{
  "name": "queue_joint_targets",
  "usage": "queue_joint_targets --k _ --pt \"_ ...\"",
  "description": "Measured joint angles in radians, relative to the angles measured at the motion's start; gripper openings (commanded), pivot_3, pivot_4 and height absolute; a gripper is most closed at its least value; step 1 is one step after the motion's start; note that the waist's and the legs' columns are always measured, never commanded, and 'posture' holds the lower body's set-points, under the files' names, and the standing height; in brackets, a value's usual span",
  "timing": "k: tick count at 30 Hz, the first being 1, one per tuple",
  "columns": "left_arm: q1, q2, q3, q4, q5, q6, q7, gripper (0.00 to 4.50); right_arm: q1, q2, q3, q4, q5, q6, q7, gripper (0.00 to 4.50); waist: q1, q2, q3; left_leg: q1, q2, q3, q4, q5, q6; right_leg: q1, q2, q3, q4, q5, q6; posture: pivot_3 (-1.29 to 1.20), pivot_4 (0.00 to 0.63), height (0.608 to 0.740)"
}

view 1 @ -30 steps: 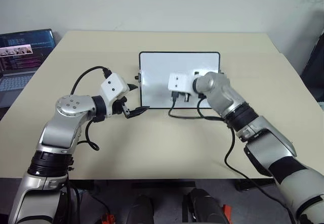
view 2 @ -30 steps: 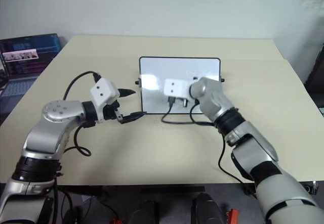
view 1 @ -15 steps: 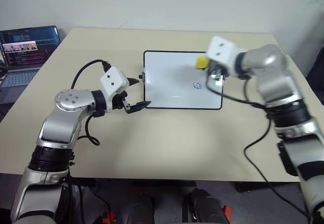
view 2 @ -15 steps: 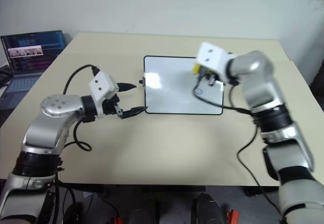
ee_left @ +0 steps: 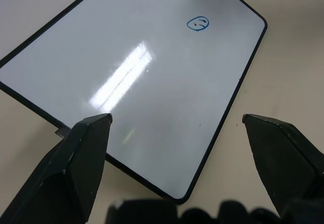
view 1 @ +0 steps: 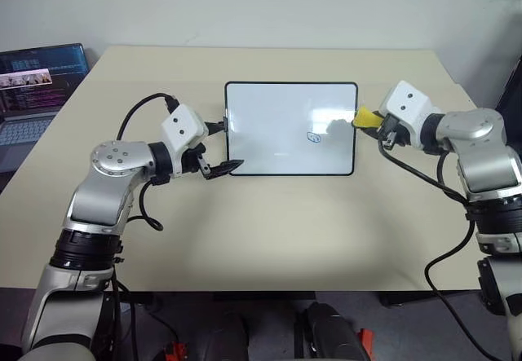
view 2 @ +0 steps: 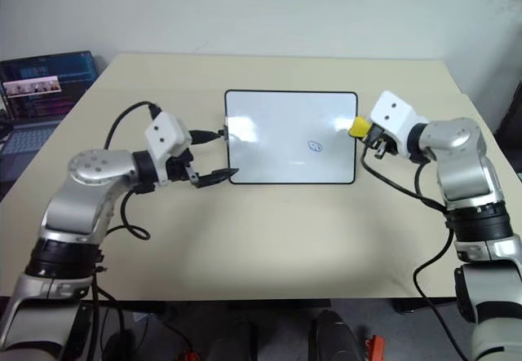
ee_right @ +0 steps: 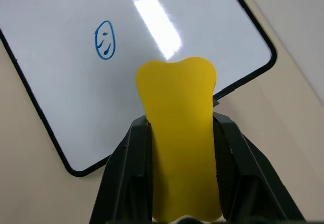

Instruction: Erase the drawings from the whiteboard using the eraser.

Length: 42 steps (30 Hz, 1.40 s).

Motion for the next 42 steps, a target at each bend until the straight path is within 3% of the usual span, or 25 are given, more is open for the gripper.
queue_joint_targets --k 16,22,29,42 --pt "-0.005 -0.003 0.0 0.0 0.003 0.0 -0.02 4.5 -0.006 0.0 0.012 -0.007 0.001 0.003 -0.005 1.17 0.001 0.0 0.0 0.0 0.0 0.0 0.0 0.0 0.0 0.0 0.0 0.0 0.0 0.0 0.0 0.0 0.15 0.74" --pt "-0.012 -0.009 -0.006 0.003 0.007 0.0 -0.021 4.5 -0.057 0.137 0.015 0.019 0.002 -0.01 -0.11 1.17 -0.003 0.0 0.0 0.0 0.0 0.0 0.0 0.0 0.0 0.0 0.0 0.0 0.001 0.0 0.0 0.0 0.15 0.74" --pt "-0.018 -0.014 -0.027 0.023 0.012 0.001 -0.024 4.5 -0.079 0.248 0.106 0.131 -0.05 -0.034 -0.221 1.17 0.004 0.0 0.0 0.0 0.0 0.0 0.0 0.0 0.0 0.0 0.0 -0.001 0.0 0.0 0.0 0.0 0.15 0.74" --pt "-0.018 -0.021 -0.04 0.022 0.01 0.001 -0.023 4.5 -0.125 0.307 0.226 0.213 -0.129 -0.057 -0.213 1.17 0.002 0.0 0.0 0.0 0.0 -0.001 0.0 0.0 0.0 0.0 0.0 -0.001 0.001 0.0 0.0 0.0 0.15 0.74"
